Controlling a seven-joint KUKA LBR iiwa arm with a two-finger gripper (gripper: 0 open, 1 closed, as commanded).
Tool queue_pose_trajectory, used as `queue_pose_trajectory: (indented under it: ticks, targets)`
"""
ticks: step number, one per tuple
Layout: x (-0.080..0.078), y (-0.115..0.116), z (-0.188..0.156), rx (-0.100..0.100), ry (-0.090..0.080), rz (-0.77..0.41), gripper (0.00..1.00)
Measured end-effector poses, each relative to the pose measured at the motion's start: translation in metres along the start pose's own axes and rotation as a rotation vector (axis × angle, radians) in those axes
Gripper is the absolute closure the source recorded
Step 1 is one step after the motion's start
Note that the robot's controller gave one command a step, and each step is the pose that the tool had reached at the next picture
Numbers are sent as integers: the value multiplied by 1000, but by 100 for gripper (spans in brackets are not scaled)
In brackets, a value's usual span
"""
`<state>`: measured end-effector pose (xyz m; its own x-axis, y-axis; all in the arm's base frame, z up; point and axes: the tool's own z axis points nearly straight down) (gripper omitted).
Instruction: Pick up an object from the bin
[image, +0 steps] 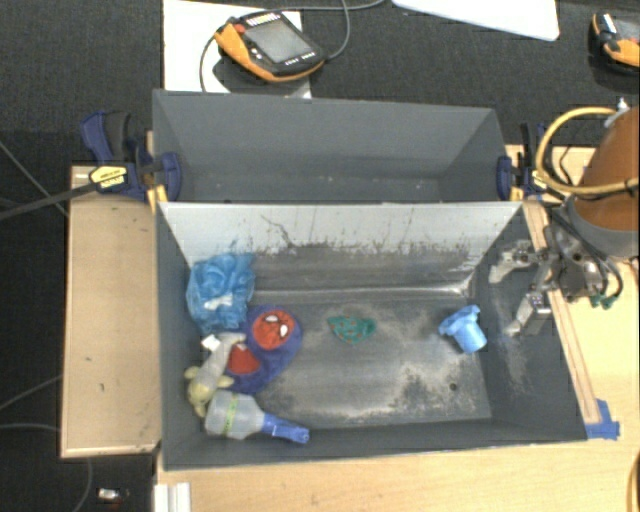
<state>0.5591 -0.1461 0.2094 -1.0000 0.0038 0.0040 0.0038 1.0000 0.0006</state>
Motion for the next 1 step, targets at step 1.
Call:
queue_pose_trajectory:
  ticks: [1]
  targets:
    - [-1,1,-5,1,-8,-4,0]
